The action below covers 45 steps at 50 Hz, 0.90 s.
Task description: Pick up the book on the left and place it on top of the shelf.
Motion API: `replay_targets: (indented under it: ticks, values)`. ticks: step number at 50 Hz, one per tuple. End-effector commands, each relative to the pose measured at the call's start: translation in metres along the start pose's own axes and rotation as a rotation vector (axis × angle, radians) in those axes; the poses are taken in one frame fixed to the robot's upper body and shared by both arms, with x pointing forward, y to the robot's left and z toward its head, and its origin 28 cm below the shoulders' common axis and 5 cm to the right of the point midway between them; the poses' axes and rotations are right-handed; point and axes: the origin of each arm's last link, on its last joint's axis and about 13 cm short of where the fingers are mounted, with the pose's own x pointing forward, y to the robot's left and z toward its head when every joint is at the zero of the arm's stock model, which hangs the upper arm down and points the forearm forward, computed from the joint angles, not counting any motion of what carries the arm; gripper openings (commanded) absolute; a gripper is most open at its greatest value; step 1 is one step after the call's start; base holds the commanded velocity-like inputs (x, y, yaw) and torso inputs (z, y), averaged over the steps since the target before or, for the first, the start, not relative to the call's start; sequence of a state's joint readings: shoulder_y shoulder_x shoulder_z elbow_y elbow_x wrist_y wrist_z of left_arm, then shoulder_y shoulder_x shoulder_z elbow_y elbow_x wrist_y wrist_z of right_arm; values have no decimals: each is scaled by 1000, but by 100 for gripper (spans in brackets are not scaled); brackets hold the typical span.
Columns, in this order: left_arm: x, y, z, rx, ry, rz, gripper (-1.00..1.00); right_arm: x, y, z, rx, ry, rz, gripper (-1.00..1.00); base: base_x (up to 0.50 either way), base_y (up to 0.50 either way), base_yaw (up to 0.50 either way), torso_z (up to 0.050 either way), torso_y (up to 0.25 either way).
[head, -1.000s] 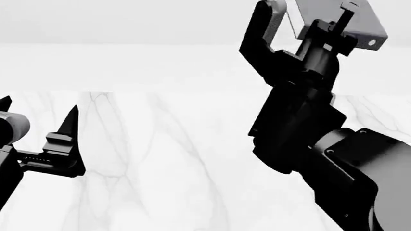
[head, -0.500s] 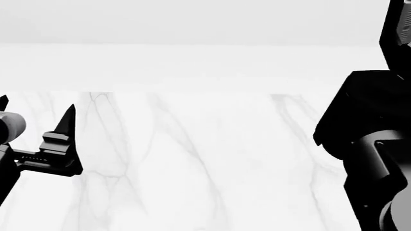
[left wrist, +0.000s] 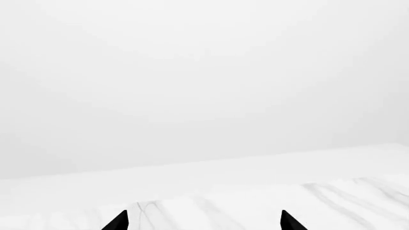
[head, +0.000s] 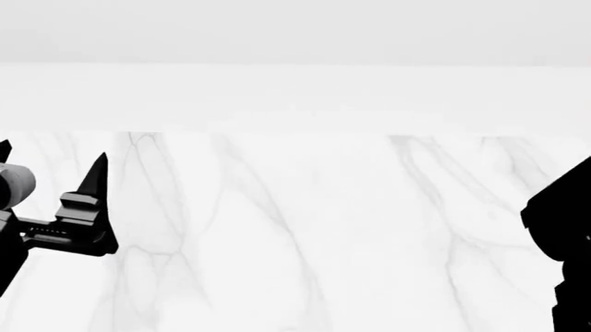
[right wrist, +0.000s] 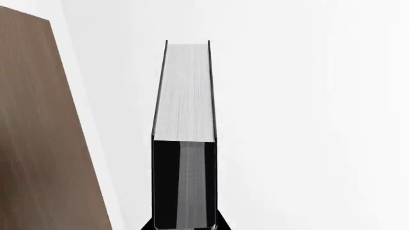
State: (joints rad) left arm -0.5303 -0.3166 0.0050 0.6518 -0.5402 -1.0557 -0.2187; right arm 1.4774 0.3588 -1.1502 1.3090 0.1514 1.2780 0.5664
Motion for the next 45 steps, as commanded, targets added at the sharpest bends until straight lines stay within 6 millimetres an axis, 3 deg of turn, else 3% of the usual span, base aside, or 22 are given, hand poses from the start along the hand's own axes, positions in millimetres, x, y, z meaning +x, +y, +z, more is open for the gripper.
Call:
replay_targets:
  ticks: [1, 9, 39, 40, 45]
  values:
    - [1, 3, -1, -12, -7, 24, 100, 8, 3, -11, -86, 42, -137, -100, 0, 0, 0, 0, 0]
    - [-1, 5, -2, -14, -5, 31, 100, 11, 13, -11, 26, 48, -26, -100, 0, 0, 0, 0, 1]
    - [-2, 6, -3, -14, -2, 38, 100, 5, 23, -7, 58, 7, 17, -100, 0, 0, 0, 1, 1]
    - [-2, 6, -3, -14, -2, 38, 100, 5, 23, -6, 62, 1, 13, 100, 0, 0, 3, 0, 0]
    - [-1, 6, -4, -14, 0, 36, 100, 4, 24, -5, 66, -20, 10, 100, 0, 0, 0, 0, 0]
